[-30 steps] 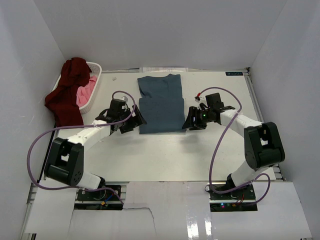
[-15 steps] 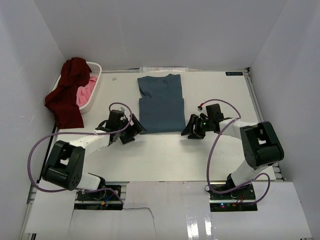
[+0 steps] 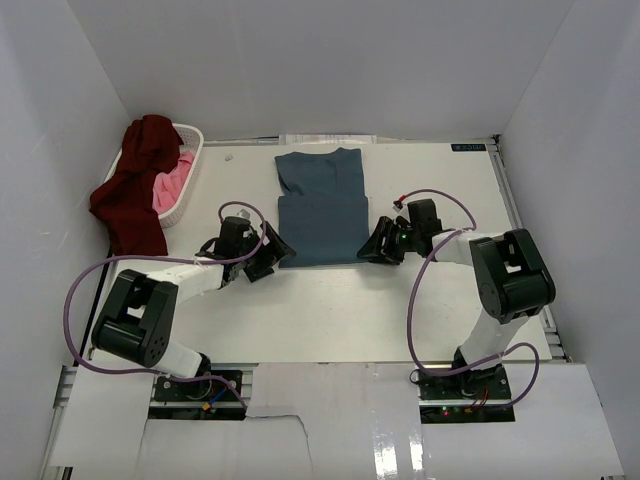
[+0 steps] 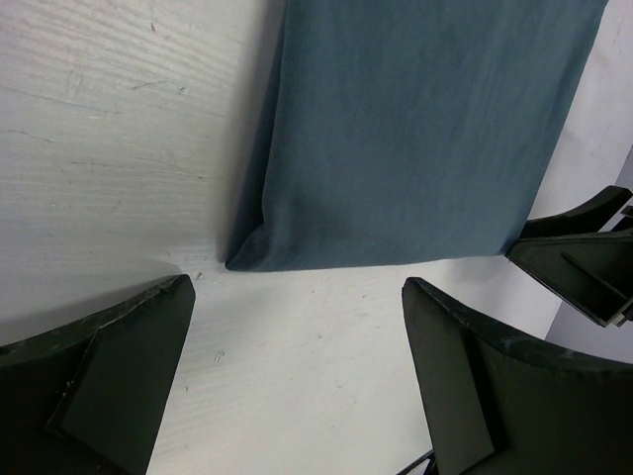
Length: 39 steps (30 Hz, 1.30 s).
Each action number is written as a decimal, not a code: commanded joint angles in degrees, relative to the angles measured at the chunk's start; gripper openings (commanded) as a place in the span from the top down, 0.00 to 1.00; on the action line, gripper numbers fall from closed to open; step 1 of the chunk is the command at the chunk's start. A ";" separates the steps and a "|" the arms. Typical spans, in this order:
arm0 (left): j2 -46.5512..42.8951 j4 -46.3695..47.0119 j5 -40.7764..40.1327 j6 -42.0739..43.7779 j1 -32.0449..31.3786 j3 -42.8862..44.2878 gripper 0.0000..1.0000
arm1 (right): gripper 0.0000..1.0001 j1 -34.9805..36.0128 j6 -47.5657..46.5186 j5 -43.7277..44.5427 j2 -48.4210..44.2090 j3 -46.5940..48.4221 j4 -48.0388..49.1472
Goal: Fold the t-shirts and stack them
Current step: Grab one side of the 2/3 rectangular tshirt with both arms
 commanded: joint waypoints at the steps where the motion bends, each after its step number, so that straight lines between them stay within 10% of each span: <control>1: 0.98 0.77 -1.18 0.20 0.10 1.39 0.02 | 0.44 0.04 0.06 2.27 2.64 1.22 1.06; 18: 0.81 0.24 -1.44 0.55 0.10 0.51 0.02 | 0.68 0.04 -1.08 3.94 1.42 0.25 0.44; 22: 1.51 0.86 -0.83 0.55 0.02 -0.37 0.12 | 0.92 0.12 -1.17 3.85 1.59 0.61 0.27; 39: 6.60 4.89 1.81 0.29 0.10 -1.86 0.37 | 0.92 0.04 -1.96 2.97 1.94 1.92 -0.61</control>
